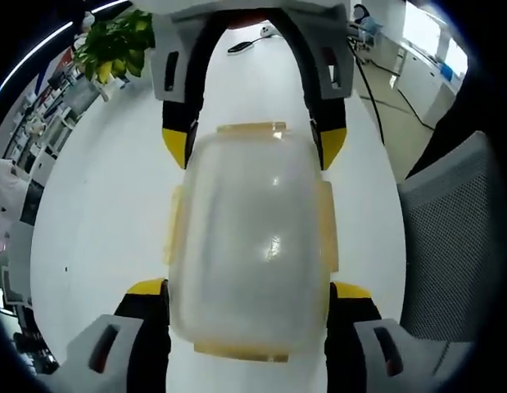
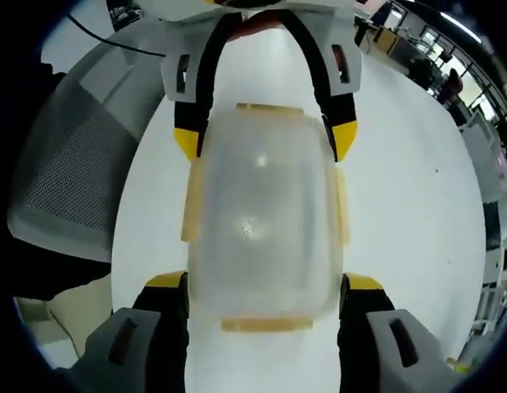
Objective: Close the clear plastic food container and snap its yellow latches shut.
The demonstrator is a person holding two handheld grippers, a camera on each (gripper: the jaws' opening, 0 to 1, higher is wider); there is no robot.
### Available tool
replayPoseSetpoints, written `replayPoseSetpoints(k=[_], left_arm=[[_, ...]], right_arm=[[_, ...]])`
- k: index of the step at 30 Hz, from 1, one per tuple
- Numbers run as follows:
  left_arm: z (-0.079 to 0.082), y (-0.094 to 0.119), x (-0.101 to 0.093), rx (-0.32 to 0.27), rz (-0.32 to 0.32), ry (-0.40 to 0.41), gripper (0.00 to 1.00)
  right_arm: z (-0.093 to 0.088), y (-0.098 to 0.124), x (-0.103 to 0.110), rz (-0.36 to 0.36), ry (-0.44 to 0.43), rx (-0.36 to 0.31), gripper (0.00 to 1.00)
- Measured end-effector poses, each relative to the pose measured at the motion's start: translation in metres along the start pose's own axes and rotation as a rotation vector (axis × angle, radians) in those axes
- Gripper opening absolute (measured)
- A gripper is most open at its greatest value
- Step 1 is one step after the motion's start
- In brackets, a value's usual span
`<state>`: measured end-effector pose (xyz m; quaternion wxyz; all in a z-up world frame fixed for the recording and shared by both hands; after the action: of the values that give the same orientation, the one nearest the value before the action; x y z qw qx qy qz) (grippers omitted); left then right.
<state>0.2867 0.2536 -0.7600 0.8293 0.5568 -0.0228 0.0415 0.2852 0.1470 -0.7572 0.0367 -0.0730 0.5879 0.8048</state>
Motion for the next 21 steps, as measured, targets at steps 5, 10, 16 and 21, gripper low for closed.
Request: replayPoseSetpoints(k=[5, 10, 16, 21], left_arm=[[-0.0005, 0.0005, 0.0016, -0.009, -0.009, 0.004, 0.75], [-0.0007, -0.0002, 0.0021, -0.006, -0.019, -0.002, 0.75], [-0.0007, -0.0002, 0.0019, -0.002, -0.011, 0.003, 0.75], [-0.0065, 0.0021, 0.0022, -0.002, -0.009, 0.010, 0.75]], right_arm=[[0.0004, 0.0002, -0.0017, 0.007, 0.003, 0.006, 0.72], [0.0012, 0.0002, -0.0013, 0.005, 0.003, 0.016, 0.72], [0.0013, -0.0002, -0.0016, 0.004, 0.004, 0.018, 0.72], [0.0053, -0.0013, -0.0017, 0.005, -0.001, -0.018, 0.72]])
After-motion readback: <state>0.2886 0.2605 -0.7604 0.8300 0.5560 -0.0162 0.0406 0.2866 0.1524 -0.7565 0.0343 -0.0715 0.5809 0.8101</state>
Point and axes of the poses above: the point that each gripper's makers call its tool centre point, and the gripper's own axes: y roughly backward along the fingers, x roughly to its left, z roughly out of its top, the point moved 5 cm from there along y, roughly backward along the fingers, and after that the axes turned 5 degrees about -z, right-handed, at the moved point
